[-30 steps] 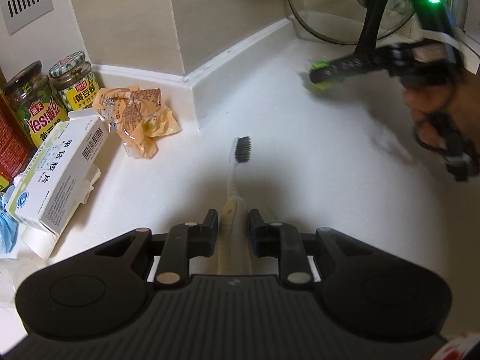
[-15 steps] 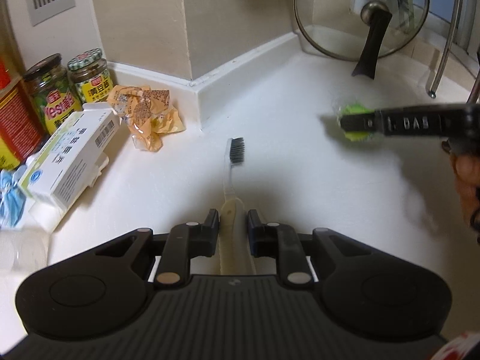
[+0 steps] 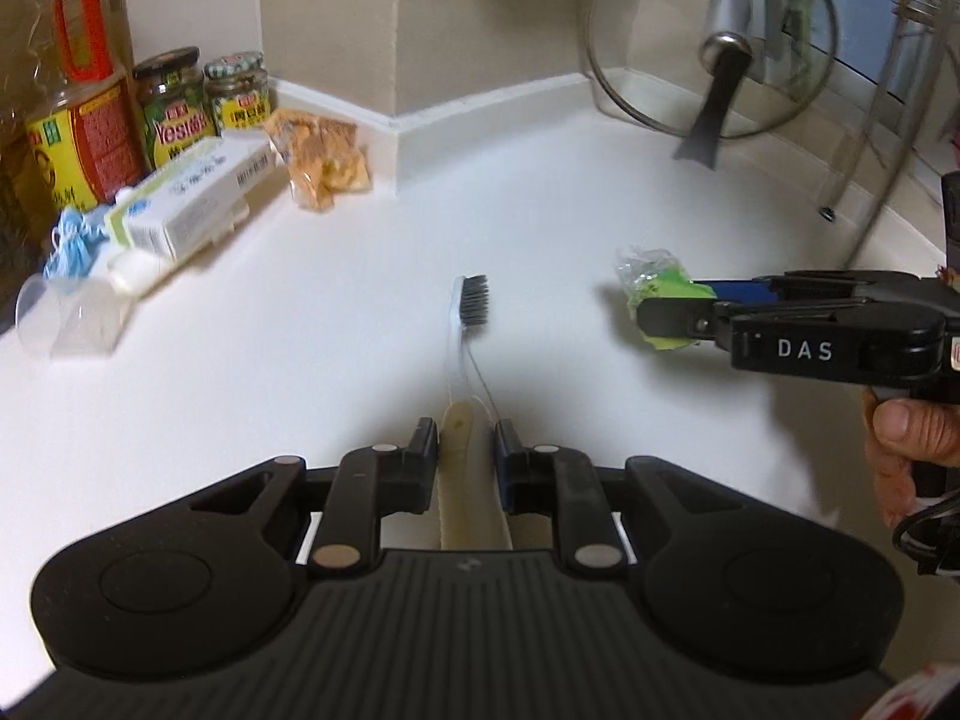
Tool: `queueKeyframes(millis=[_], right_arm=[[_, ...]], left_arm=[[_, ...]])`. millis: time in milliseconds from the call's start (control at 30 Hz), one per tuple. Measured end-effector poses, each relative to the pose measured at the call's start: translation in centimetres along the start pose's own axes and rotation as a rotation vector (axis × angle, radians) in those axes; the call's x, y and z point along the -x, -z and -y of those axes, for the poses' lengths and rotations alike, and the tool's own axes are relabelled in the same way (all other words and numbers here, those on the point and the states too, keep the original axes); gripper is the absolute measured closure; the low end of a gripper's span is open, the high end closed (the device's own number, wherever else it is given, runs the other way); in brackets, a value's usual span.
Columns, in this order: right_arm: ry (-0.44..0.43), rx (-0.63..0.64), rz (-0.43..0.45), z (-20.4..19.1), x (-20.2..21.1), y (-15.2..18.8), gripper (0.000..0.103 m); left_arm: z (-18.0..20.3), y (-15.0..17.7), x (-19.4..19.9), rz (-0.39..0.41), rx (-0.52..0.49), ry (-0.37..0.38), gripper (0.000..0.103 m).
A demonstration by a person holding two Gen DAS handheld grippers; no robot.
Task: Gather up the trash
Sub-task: 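Carry the toothbrush and green bag down over the wastebasket with both grippers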
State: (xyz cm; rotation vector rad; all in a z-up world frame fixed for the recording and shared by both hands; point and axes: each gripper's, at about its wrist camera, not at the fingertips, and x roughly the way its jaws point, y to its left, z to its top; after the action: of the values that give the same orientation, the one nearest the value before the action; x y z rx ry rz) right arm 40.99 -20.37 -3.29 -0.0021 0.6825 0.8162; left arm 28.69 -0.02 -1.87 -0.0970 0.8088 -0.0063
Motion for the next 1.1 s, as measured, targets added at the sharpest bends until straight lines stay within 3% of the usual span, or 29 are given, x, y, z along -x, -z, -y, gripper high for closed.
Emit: queueKeyframes(millis=[267,667,1100], right_arm=[[0.030,0.013,-0.010,-5.8,4.7,5.0,0.061],[0.050,0.030,-0.076,-15.2,8.2,13.1,0.061],[0.000,0.074,-0.227,-15.8,5.0,17.7,0.061]], left_arm=[[0.2,5.4,3.9,-0.002,-0.021,0.085,0.086],[-2.6,13.9,8.8,-0.058,-0.003,0.112,0.086],[-2.7,18.2,6.9,-0.188,0.138,0.078,0.086]])
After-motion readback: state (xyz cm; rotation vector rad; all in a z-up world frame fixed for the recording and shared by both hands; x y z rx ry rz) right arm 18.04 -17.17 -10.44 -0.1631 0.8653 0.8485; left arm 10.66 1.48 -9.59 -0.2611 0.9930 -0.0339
